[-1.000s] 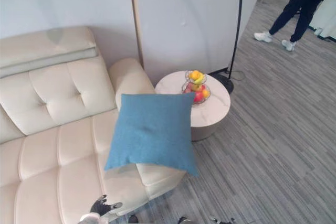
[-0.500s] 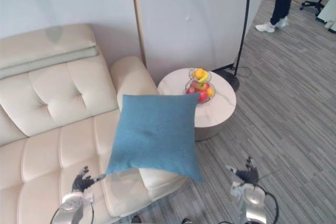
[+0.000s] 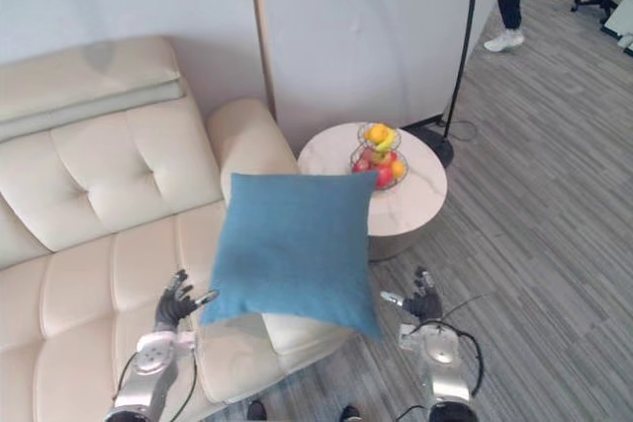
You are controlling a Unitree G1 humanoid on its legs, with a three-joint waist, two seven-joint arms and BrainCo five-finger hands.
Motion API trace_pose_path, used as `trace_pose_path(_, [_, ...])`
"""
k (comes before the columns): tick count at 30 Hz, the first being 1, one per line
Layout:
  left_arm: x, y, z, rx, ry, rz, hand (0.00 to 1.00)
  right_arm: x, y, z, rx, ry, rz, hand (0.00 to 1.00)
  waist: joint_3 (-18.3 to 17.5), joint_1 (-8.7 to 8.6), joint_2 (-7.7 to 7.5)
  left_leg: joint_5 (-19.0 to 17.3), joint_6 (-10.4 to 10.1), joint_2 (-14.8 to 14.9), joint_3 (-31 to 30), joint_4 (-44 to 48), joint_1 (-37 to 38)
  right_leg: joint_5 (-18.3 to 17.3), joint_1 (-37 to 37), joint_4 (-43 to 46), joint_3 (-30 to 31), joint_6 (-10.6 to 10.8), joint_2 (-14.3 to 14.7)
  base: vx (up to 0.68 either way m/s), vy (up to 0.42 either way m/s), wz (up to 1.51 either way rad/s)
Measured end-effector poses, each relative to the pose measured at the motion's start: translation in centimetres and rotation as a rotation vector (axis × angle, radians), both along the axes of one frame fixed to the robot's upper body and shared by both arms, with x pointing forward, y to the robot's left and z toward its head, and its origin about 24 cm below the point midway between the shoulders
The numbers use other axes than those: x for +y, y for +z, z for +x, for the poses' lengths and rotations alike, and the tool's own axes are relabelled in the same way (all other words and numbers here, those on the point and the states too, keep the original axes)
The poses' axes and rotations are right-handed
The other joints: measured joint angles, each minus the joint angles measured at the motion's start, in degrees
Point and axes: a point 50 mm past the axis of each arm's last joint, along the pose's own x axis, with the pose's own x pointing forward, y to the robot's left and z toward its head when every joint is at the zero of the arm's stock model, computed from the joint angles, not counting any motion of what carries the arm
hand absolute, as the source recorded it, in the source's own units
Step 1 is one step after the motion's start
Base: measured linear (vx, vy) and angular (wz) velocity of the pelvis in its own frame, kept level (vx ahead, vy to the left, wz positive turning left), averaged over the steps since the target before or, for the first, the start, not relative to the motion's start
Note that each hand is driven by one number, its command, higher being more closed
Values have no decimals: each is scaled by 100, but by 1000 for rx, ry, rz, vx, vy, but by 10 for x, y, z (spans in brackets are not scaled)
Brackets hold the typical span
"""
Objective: Pick up cushions and gather them together orderly.
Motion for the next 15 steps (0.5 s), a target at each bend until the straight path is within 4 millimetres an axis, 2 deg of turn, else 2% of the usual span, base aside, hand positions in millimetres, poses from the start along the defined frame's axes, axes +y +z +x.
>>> trace_pose_path(3, [-12, 4, 9, -20, -57, 0, 0, 13, 4, 10, -25, 32, 35, 0, 5, -3, 8, 11, 7, -4, 4, 0, -91, 95, -32, -131, -15, -10, 17, 0, 0, 0])
trace_pose_path(8, [-34, 16, 38, -61, -156, 22, 0, 40, 14, 42, -57, 126, 63, 0, 149, 1, 71, 145, 46, -31, 28, 0, -431, 289, -327, -232, -9, -32, 8, -48, 15, 0])
trace_pose_path(13, [-38, 38, 69, -133, -150, 56, 0, 58, 38, 73, -140, 132, 103, 0, 530, 21, 70, 344, 77, -19, 52, 1, -870, 472, -781, -214, 15, -89, 9, -107, 15, -2])
trace_pose_path(15, [-43, 54, 87, -186, -163, 83, 0, 62, 55, 89, -194, 134, 110, 0, 776, 70, 71, 423, 98, 23, 165, 4, -1090, 498, -1138, -1, 119, -113, -9, -134, 26, -16])
